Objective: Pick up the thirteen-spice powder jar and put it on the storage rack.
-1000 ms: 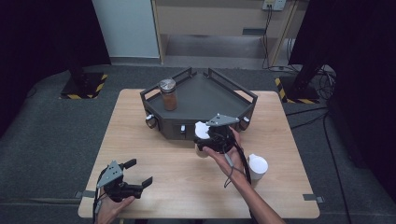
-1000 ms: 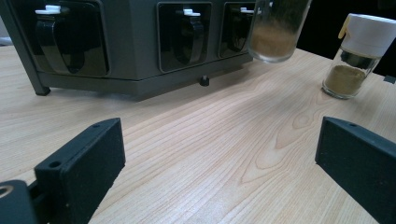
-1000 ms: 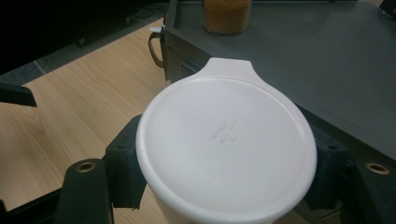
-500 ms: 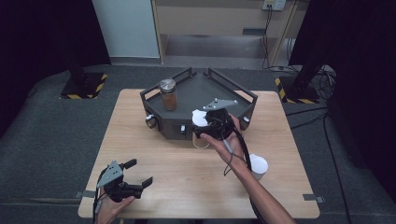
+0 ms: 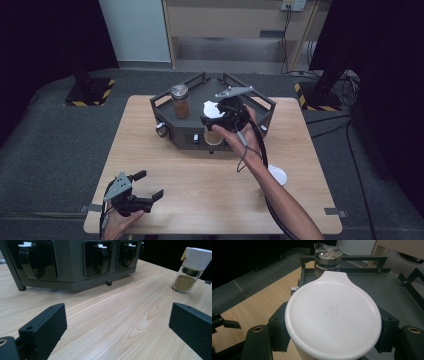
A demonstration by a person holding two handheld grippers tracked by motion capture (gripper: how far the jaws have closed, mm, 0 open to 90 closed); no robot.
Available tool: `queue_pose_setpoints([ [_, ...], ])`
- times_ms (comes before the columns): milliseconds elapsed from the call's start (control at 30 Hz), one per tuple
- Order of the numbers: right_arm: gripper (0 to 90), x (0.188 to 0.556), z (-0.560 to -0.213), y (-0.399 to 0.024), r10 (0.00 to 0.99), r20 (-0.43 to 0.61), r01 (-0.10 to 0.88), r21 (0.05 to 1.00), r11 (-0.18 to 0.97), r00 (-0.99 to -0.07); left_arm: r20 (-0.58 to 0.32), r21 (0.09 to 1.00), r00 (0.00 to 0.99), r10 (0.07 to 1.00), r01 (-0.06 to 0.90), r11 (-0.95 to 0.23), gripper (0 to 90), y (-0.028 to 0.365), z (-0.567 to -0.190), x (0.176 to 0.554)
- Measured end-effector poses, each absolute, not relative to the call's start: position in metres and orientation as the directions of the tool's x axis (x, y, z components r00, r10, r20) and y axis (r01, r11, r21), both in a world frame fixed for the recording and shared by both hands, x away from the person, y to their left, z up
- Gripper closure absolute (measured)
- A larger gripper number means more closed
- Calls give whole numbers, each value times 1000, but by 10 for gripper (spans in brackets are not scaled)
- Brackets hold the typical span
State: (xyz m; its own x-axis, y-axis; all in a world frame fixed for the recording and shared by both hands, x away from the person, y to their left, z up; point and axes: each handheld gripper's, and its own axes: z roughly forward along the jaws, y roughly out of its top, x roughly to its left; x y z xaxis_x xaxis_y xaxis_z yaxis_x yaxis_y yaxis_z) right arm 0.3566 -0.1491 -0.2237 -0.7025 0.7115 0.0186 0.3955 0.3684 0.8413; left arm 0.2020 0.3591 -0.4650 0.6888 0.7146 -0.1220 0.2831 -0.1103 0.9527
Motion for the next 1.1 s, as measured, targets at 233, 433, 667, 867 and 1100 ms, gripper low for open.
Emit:
queue_pose_setpoints([
  [233, 309, 370, -212, -143, 732, 19, 409, 840, 358, -681, -122, 953, 689, 714, 283, -111, 3, 360, -465, 202],
  [433, 309, 384, -206, -137, 754, 19, 425, 835, 349, -657, -124, 953, 689, 714, 283, -108, 3, 359, -465, 202],
  [667, 309, 400, -203, -127, 781, 15, 443, 830, 338, -625, -123, 952, 693, 711, 285, -112, 5, 359, -465, 203],
  [867, 309, 412, -206, -120, 798, 25, 459, 828, 322, -603, -116, 951, 696, 708, 283, -122, 7, 359, -464, 203],
  [1100, 309, 427, -213, -111, 821, 29, 480, 823, 304, -570, -124, 951, 695, 709, 286, -114, 6, 359, -465, 203],
])
